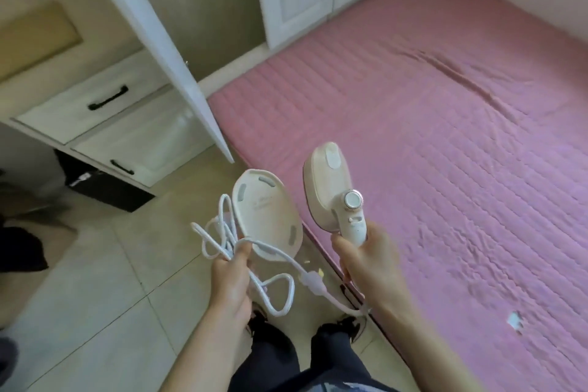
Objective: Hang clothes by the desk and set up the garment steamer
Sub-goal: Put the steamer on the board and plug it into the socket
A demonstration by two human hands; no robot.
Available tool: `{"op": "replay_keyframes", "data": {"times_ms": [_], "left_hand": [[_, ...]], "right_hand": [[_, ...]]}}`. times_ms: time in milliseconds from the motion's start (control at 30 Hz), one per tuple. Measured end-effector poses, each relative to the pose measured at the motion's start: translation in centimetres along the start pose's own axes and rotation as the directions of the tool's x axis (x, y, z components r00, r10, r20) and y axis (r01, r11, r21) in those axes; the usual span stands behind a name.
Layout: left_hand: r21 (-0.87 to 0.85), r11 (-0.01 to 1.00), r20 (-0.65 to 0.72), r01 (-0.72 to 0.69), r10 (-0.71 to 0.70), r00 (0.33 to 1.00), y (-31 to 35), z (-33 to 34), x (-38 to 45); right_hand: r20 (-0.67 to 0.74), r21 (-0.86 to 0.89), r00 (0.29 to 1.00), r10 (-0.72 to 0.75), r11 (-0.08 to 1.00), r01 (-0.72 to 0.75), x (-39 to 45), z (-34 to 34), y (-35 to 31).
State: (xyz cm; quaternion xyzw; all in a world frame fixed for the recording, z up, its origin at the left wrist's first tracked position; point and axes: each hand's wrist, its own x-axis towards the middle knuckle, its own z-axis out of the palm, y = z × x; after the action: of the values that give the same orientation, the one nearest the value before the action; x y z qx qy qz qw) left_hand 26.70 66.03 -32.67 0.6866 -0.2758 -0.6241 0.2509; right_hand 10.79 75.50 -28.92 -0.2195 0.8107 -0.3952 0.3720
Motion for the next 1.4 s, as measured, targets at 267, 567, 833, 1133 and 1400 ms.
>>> {"op": "replay_keyframes", "data": {"times_ms": [267, 567, 833, 1133, 1400], "left_hand": [[-0.096, 0.991, -0.314, -0.095, 0.061, 0.947, 5.6, -16.1, 4.5], [-0.261, 0.957, -0.466, -0.123, -0.013, 0.884, 9.9, -27.4, 7.3], [-0.351, 0.927, -0.554, -0.132, -0.092, 0.827, 13.7, -31.2, 10.7], [-0.378, 0.901, -0.613, -0.212, -0.073, 0.786, 23.1, -32.0, 18.4], [-0.398, 0.874, -0.641, -0.278, -0.048, 0.766, 31.7, -32.1, 26.4]], "right_hand": [[0.185, -0.055, 0.977, -0.106, 0.992, 0.118, -3.0, 15.9, -8.2], [0.348, -0.046, 0.919, -0.184, 0.976, 0.213, -4.4, 27.8, -15.6], [0.434, -0.101, 0.872, -0.226, 0.950, 0.296, -2.0, 33.9, -21.1], [0.500, -0.131, 0.821, -0.274, 0.914, 0.385, 5.3, 40.6, -30.5], [0.552, -0.136, 0.794, -0.254, 0.912, 0.386, 13.0, 46.6, -38.8]]}}
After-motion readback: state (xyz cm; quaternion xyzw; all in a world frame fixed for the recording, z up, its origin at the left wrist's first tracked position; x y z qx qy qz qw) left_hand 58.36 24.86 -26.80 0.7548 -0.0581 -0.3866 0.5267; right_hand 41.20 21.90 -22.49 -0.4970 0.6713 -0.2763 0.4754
